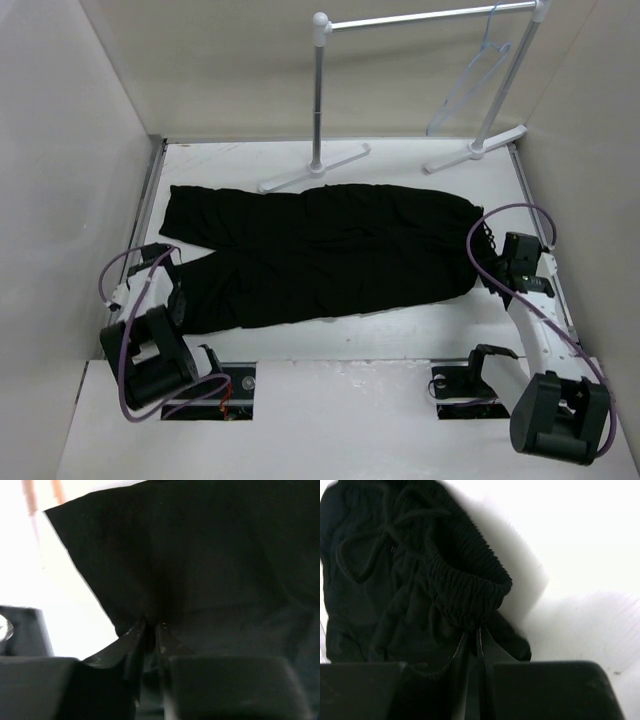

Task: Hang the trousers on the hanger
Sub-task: Flatten out the trousers at the center of the board.

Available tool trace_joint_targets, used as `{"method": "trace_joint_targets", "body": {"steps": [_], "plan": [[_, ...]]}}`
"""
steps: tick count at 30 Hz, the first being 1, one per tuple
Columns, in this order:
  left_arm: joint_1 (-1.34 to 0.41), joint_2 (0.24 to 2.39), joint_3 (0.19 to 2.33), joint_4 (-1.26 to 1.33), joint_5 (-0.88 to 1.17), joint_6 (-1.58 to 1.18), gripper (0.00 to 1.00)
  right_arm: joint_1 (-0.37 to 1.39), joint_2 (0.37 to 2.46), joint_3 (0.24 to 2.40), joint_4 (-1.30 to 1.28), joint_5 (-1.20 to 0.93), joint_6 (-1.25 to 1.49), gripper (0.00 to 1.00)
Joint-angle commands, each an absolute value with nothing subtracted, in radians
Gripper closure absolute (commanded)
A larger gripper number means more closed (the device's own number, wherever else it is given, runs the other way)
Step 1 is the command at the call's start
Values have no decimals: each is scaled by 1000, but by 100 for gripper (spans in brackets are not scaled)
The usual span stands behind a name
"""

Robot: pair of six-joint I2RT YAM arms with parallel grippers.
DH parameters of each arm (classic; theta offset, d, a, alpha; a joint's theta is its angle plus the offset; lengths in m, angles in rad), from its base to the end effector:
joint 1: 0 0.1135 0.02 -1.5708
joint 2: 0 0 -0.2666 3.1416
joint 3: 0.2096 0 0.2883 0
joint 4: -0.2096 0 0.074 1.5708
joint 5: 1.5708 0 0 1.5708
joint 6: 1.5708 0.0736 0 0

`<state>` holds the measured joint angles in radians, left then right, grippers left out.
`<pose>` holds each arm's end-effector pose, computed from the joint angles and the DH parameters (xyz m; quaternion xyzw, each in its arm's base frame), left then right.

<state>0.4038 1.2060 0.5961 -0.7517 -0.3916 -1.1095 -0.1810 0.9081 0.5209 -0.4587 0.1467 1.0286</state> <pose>0.1912 0.1122 0.1113 -0.6845 0.6954 0.1462 0.1630 0.2313 -0.0533 0.1628 0.5516 0.7523 0.0830 0.3505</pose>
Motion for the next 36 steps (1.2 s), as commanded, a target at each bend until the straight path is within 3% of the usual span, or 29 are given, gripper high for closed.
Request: {"method": "trace_joint_targets", "body": {"steps": [1, 5, 8, 12, 17, 22, 29, 31, 36], "plan": [[430, 1305, 652, -576, -385, -1062, 92, -240, 962, 561, -358, 124, 1029, 86], [438, 1348, 738, -529, -443, -950, 92, -287, 1026, 551, -345, 138, 1052, 87], [440, 1318, 765, -551, -443, -914, 76, -353, 1045, 586, -342, 78, 1042, 87], [444, 1217, 692, -561, -428, -877, 46, -346, 1046, 562, -324, 92, 1060, 87], [476, 1163, 704, -707, -411, -903, 44, -343, 1045, 549, -307, 71, 1066, 87], [452, 1170, 672, -830, -466, -965, 47, -326, 1032, 545, -313, 74, 1065, 87], [463, 1198, 563, -657, -411, -994, 50, -318, 1012, 528, -313, 81, 1037, 87], [470, 1198, 528, -623, -405, -1005, 59, -320, 1000, 522, -316, 97, 1022, 87], [480, 1141, 569, -586, -336, -982, 94, -314, 1009, 538, -295, 66, 1051, 89]]}}
